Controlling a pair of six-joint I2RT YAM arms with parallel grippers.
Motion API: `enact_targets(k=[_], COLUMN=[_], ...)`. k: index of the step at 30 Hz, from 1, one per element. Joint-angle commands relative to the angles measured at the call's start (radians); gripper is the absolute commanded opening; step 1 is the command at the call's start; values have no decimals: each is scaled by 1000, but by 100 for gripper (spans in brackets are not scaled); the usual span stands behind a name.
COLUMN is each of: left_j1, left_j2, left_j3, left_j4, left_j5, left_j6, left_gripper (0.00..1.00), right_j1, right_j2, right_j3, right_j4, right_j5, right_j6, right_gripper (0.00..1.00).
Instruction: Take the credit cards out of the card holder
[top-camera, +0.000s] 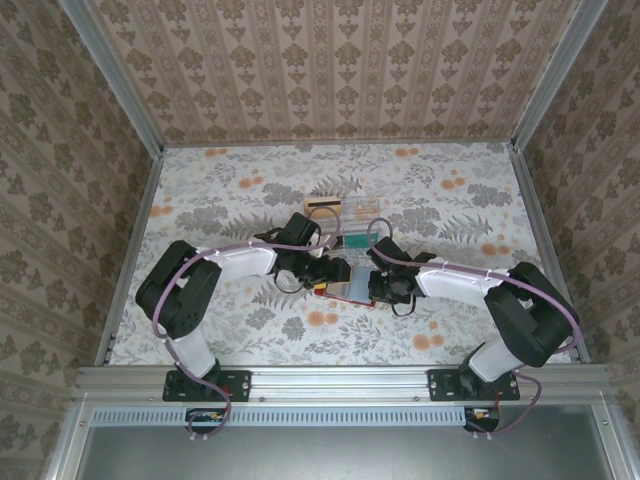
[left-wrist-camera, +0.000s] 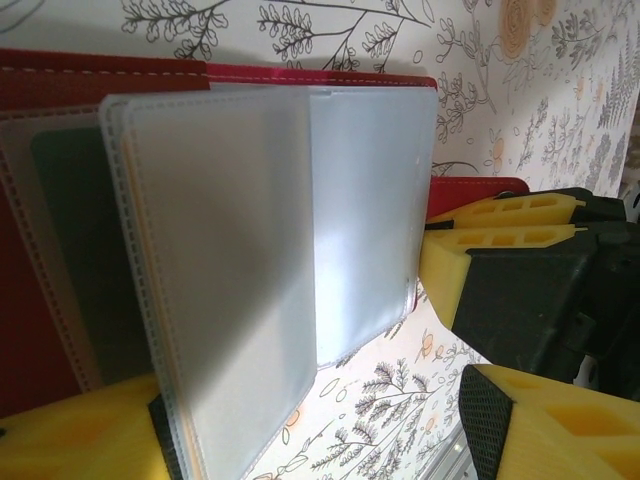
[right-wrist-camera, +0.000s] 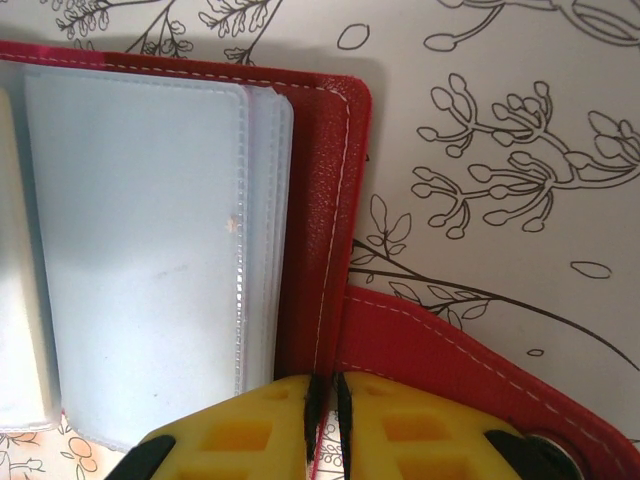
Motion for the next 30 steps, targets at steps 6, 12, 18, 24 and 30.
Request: enact_targets(k=[6, 12, 18, 24, 30], left_j1=[-5, 25, 54, 73, 121], left_j2=[-60, -87, -133, -133, -150], left_j3=[-10, -30, -34, -59, -124], left_j4=[11, -38, -110, -93, -41], left_j5=[8, -67, -142, -158, -171], left_j6=[-10, 3, 45, 31, -4], left_gripper=[60, 60, 61, 57, 50], right_j1=[4, 4, 15, 34, 89], right_j2=[60, 57, 44, -5, 52], right_j3=[-27, -26, -2, 78, 248], right_j4=[50, 49, 17, -55, -123], right_j5=[-28, -27, -4, 55, 83], right_j6=[16, 14, -1, -10, -7], right_gripper=[18, 18, 18, 20, 23])
